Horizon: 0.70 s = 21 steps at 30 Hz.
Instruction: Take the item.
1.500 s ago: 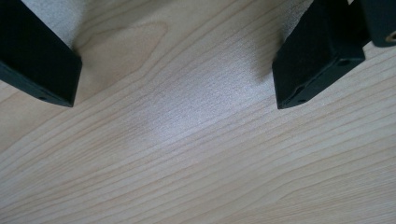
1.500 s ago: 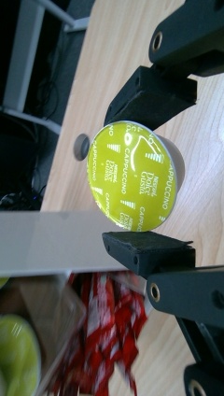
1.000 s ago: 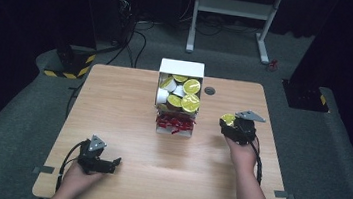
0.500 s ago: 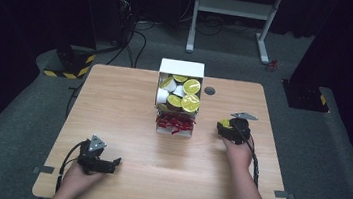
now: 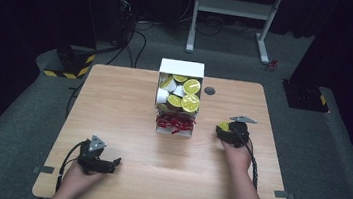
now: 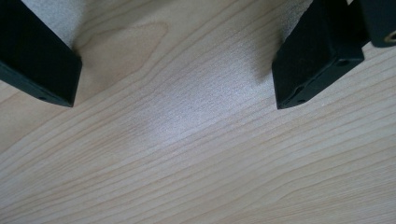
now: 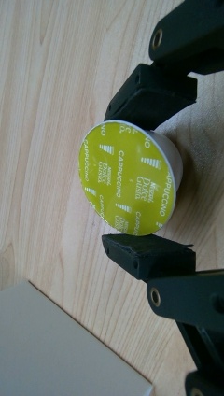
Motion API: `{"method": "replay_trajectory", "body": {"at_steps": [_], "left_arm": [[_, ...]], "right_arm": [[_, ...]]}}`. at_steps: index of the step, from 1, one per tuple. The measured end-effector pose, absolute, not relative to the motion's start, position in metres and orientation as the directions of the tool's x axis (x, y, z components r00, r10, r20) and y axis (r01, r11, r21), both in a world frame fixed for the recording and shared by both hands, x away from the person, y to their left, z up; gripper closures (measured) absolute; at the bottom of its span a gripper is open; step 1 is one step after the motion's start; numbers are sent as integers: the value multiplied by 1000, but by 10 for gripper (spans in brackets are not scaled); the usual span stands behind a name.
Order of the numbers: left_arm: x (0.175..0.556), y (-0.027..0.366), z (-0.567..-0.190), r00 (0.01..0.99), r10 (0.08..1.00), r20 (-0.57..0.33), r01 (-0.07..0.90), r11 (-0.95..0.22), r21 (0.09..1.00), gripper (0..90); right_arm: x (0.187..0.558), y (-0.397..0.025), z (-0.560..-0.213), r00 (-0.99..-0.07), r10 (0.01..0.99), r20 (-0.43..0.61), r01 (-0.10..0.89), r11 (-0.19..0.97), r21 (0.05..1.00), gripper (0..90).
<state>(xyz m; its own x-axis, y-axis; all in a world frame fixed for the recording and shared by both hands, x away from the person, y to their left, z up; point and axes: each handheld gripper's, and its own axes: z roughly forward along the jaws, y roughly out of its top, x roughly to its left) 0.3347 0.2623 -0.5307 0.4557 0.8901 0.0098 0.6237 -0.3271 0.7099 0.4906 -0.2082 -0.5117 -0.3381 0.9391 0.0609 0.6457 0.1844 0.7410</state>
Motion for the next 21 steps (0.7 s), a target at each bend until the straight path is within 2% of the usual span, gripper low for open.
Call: {"method": "replay_trajectory", "body": {"at_steps": [5, 9, 12, 21], "left_arm": [[335, 262, -531, 456, 890, 10, 624, -327, 710, 19], [335, 262, -531, 456, 890, 10, 624, -327, 710, 19], [335, 262, -531, 456, 890, 10, 624, -327, 710, 19], [335, 262, -531, 456, 890, 10, 624, -327, 710, 19]], "right_arm": [[490, -210, -508, -342, 938, 52, 627, 187, 756, 375], [489, -211, -505, -343, 938, 54, 626, 185, 757, 273], [489, -212, -503, -330, 943, 46, 620, 180, 764, 235], [486, -217, -495, -321, 945, 59, 608, 158, 778, 206]]}}
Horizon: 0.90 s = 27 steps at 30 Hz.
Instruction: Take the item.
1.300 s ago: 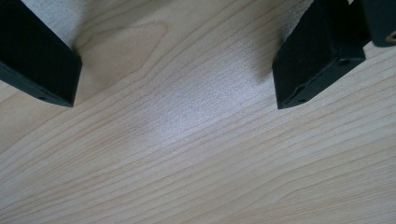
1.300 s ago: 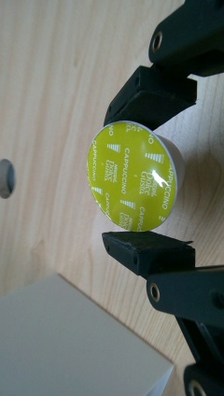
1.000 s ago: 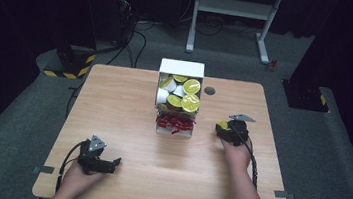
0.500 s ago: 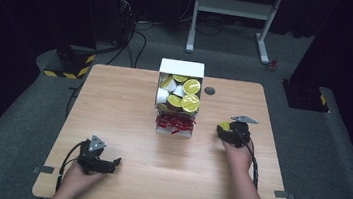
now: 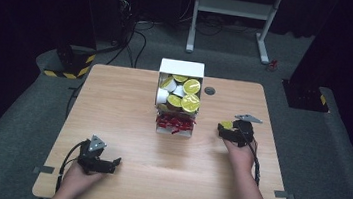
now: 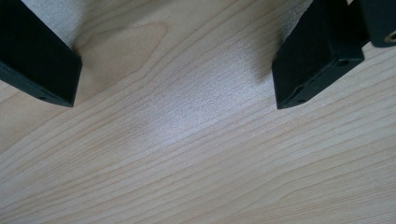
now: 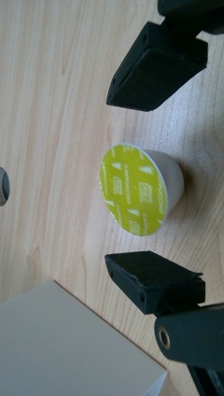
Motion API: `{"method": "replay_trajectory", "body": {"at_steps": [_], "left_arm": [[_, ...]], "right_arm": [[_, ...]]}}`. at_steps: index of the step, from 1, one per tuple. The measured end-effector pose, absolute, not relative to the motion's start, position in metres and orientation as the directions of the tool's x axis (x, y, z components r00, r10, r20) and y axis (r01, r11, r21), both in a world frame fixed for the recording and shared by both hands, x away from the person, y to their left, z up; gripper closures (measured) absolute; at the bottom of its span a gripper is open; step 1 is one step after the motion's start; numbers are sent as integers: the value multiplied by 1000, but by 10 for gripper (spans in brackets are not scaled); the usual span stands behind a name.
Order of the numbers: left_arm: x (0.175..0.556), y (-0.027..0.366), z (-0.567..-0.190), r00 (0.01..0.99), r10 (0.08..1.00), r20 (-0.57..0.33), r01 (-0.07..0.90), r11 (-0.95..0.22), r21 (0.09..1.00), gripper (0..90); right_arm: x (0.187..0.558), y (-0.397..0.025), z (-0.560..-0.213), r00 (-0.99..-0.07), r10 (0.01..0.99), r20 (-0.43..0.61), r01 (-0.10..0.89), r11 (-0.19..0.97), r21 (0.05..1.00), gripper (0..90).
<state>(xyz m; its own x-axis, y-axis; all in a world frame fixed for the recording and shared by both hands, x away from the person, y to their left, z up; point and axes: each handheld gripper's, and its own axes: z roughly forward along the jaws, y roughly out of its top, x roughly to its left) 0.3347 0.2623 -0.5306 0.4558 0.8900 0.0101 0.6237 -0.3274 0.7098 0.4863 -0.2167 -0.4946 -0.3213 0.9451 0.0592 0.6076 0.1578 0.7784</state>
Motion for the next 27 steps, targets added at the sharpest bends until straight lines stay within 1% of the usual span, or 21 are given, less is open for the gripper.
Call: {"method": "replay_trajectory", "body": {"at_steps": [10, 15, 20, 22, 27], "left_arm": [[335, 262, -531, 456, 890, 10, 624, -327, 710, 19], [335, 262, -531, 456, 890, 10, 624, -328, 710, 19], [335, 262, -531, 456, 890, 7, 625, -326, 710, 17], [335, 263, -531, 459, 888, 19, 620, -336, 709, 16], [335, 262, -531, 456, 890, 13, 623, -330, 710, 12]], "right_arm": [[478, -221, -479, -335, 940, 63, 575, 151, 804, 197], [470, -221, -471, -356, 933, 48, 554, 169, 816, 184], [463, -217, -466, -377, 923, 72, 554, 163, 816, 174], [459, -213, -465, -388, 919, 77, 553, 165, 817, 170], [447, -204, -463, -417, 906, 70, 533, 182, 826, 161]]}}
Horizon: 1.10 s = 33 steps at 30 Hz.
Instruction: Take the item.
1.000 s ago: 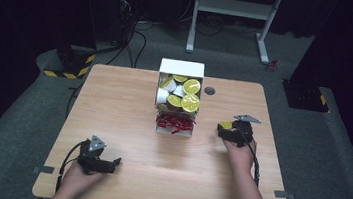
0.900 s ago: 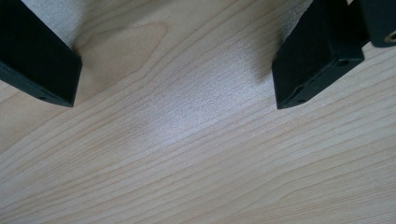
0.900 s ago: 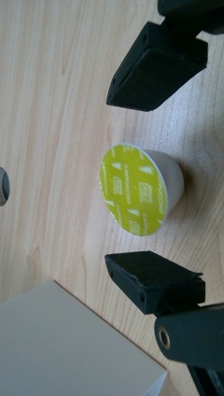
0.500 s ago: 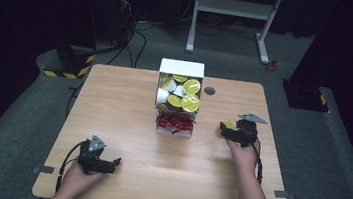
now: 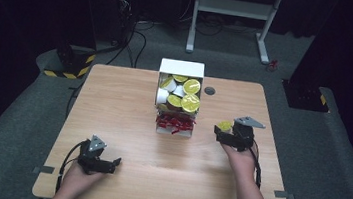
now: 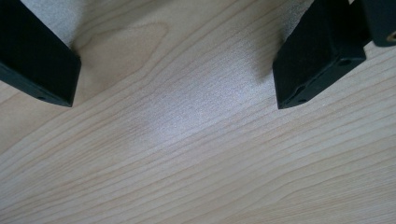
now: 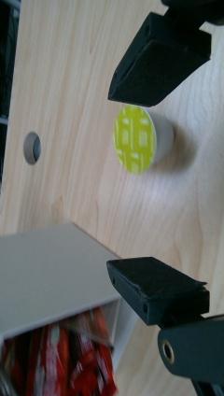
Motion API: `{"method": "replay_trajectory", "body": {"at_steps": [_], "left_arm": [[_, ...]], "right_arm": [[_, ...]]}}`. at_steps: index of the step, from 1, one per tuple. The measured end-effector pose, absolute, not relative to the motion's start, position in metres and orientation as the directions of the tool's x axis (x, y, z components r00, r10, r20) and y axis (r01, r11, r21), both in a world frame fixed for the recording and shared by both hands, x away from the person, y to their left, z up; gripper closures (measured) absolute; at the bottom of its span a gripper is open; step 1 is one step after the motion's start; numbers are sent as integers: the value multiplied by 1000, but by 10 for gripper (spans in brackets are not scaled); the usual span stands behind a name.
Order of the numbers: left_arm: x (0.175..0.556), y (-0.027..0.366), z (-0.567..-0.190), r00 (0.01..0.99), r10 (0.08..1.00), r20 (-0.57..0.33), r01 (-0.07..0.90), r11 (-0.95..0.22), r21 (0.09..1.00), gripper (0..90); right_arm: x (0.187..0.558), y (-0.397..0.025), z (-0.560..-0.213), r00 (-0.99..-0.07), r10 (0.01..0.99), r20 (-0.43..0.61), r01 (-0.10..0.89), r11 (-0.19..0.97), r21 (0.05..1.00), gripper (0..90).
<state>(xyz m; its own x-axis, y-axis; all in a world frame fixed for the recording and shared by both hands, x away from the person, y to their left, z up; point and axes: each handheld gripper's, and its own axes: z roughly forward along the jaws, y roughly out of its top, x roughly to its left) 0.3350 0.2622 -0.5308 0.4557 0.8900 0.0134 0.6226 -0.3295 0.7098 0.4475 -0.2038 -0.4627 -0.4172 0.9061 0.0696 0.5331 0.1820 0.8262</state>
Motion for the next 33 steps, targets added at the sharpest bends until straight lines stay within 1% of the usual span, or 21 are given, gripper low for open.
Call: {"method": "replay_trajectory", "body": {"at_steps": [2, 12, 17, 19, 26, 27, 28, 29, 31, 32, 33], "left_arm": [[335, 262, -531, 455, 891, 13, 624, -329, 709, 7], [335, 262, -531, 456, 890, 12, 624, -329, 708, 3], [336, 262, -531, 455, 891, 8, 625, -326, 710, 2], [336, 262, -531, 454, 891, 10, 624, -326, 711, 1], [336, 262, -531, 454, 891, 10, 623, -326, 711, 1], [336, 262, -531, 454, 891, 9, 624, -325, 711, 1], [336, 262, -531, 456, 890, 11, 622, -328, 711, 2], [336, 262, -531, 457, 890, 11, 622, -328, 711, 2], [336, 262, -531, 457, 890, 10, 622, -328, 711, 2], [336, 262, -531, 458, 889, 13, 621, -330, 711, 2], [336, 262, -531, 458, 889, 12, 621, -330, 711, 2]], "right_arm": [[440, -199, -462, -438, 896, 76, 533, 190, 825, 153], [401, -170, -456, -516, 856, 25, 482, 267, 834, 141], [378, -156, -466, -535, 845, 12, 481, 293, 826, 144], [372, -152, -476, -550, 835, 13, 493, 311, 812, 144], [358, -142, -518, -551, 835, -6, 573, 383, 725, 146], [358, -141, -523, -551, 835, -13, 581, 394, 712, 135], [359, -141, -525, -550, 835, 3, 596, 389, 702, 130], [359, -141, -525, -544, 839, 2, 597, 385, 704, 145], [359, -138, -525, -531, 848, -12, 598, 385, 703, 142], [360, -137, -525, -517, 856, -14, 602, 375, 705, 132], [360, -133, -526, -499, 866, -15, 611, 365, 702, 104]]}}
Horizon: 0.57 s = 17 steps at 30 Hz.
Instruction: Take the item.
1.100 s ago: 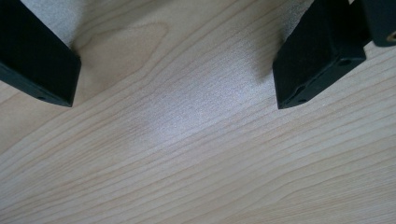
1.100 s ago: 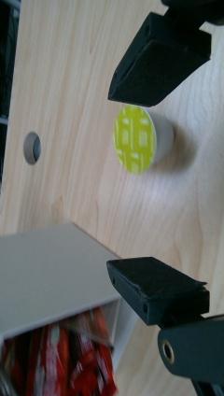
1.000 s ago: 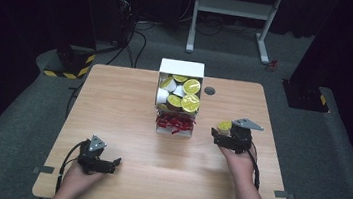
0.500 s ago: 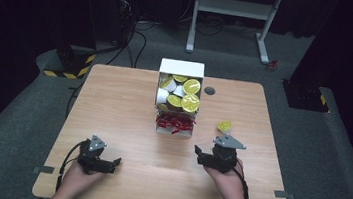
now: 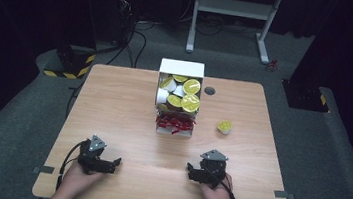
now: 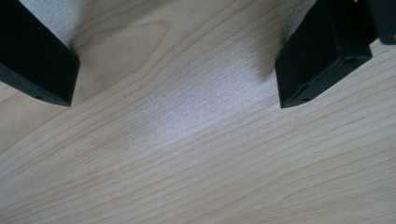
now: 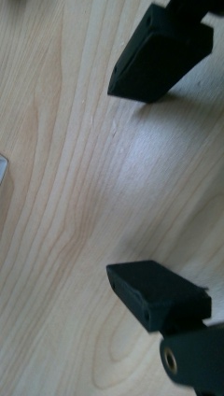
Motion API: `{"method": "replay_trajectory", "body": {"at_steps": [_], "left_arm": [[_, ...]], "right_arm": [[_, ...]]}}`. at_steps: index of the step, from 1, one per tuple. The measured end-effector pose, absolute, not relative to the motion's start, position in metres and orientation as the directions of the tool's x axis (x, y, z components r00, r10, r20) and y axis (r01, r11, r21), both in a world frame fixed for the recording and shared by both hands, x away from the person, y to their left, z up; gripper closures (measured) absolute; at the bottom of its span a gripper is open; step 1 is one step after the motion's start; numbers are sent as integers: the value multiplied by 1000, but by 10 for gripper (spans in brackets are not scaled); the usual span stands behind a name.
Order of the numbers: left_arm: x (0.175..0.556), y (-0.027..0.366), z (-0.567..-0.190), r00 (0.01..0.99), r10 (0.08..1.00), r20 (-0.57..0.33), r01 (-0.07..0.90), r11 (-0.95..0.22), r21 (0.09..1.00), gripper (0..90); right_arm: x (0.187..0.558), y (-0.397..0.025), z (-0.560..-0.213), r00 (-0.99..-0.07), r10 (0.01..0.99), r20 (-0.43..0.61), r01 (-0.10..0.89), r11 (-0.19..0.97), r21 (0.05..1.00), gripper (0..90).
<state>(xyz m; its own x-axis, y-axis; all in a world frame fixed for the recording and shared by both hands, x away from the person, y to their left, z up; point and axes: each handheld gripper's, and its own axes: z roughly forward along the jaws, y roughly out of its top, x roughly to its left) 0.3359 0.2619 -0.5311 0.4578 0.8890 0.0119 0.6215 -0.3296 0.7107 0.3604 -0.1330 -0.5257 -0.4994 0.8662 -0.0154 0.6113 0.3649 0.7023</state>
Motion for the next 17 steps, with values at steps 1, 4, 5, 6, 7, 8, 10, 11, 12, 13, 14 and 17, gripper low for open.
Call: {"method": "replay_trajectory", "body": {"at_steps": [1, 4, 5, 6, 7, 8, 10, 11, 12, 13, 14, 17], "left_arm": [[336, 262, -531, 458, 889, 11, 622, -329, 711, 2], [336, 262, -531, 454, 891, 8, 622, -324, 713, 2], [336, 262, -531, 454, 891, 8, 622, -324, 713, 2], [336, 262, -531, 454, 891, 8, 622, -324, 713, 2], [336, 261, -531, 454, 891, 8, 622, -323, 713, 2], [336, 261, -531, 454, 891, 8, 622, -323, 713, 2], [335, 261, -531, 452, 892, 8, 623, -322, 713, 3], [335, 261, -531, 451, 892, 8, 624, -322, 713, 3], [335, 261, -531, 450, 893, 9, 624, -321, 712, 3], [335, 261, -531, 449, 893, 8, 625, -321, 712, 3], [335, 261, -531, 447, 894, 7, 627, -319, 711, 3], [335, 261, -531, 447, 895, 7, 627, -319, 711, 3]], "right_arm": [[361, -129, -526, -482, 876, -12, 625, 354, 696, 85], [359, -120, -526, -480, 877, -15, 626, 354, 695, 85], [360, -120, -526, -492, 870, -22, 616, 366, 698, 85], [360, -119, -526, -492, 870, -19, 618, 365, 696, 85], [359, -119, -526, -487, 874, -13, 625, 358, 694, 85], [359, -119, -526, -491, 871, -16, 621, 362, 695, 85], [360, -120, -526, -494, 869, -19, 617, 366, 697, 85], [359, -120, -526, -495, 869, -18, 618, 366, 696, 85], [359, -120, -526, -496, 868, -17, 617, 367, 696, 85], [359, -120, -526, -496, 868, -15, 618, 366, 696, 85], [359, -120, -526, -497, 868, -15, 618, 366, 695, 85], [359, -121, -526, -504, 864, -16, 616, 372, 695, 85]]}}
